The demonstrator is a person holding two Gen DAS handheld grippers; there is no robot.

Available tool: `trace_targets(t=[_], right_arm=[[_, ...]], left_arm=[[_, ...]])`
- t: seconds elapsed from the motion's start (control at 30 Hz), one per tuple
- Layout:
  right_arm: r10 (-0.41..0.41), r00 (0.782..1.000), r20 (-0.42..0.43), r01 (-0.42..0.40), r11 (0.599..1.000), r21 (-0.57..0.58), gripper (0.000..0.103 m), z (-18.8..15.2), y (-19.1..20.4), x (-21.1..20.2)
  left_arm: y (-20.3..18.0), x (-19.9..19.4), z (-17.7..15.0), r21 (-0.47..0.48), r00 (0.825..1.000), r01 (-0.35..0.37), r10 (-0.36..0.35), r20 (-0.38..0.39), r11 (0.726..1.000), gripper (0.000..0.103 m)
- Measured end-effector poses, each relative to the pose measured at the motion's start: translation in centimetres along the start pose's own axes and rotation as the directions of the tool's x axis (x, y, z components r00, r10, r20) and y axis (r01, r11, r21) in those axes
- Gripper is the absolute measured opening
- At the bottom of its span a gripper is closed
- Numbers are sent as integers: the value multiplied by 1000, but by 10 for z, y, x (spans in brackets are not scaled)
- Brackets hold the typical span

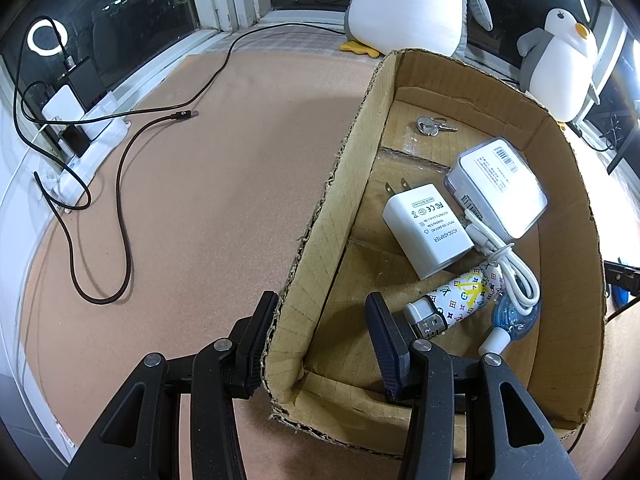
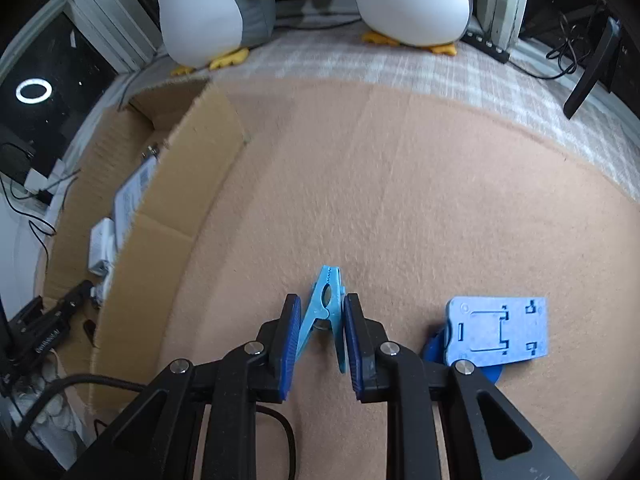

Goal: Organize rigid objects
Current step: 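Carry the clothespin into the box and open the right tool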

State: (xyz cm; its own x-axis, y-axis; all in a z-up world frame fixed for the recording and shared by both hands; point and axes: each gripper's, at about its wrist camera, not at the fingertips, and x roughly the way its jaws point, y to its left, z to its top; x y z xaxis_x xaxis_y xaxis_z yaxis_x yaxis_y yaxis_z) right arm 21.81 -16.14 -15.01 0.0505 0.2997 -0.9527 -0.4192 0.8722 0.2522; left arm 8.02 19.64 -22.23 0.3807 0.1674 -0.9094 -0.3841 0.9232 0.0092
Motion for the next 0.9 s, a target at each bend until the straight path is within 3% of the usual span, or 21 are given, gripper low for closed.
trace_targets(t=[0.23,0.43,0.9], right_arm=[[44,994,99,-40,999,-36,20,20,17,-34],[112,984,135,-100,990,-96,20,41,53,-45],[116,986,118,-89,973,-215,20,88,129,-5]], left_arm=[[0,0,0,-1,1000,1,-1,-1,1000,49],[0,0,0,-2,1000,1,-1,-1,1000,49],[0,0,0,-1,1000,0,0,-1,1000,49]])
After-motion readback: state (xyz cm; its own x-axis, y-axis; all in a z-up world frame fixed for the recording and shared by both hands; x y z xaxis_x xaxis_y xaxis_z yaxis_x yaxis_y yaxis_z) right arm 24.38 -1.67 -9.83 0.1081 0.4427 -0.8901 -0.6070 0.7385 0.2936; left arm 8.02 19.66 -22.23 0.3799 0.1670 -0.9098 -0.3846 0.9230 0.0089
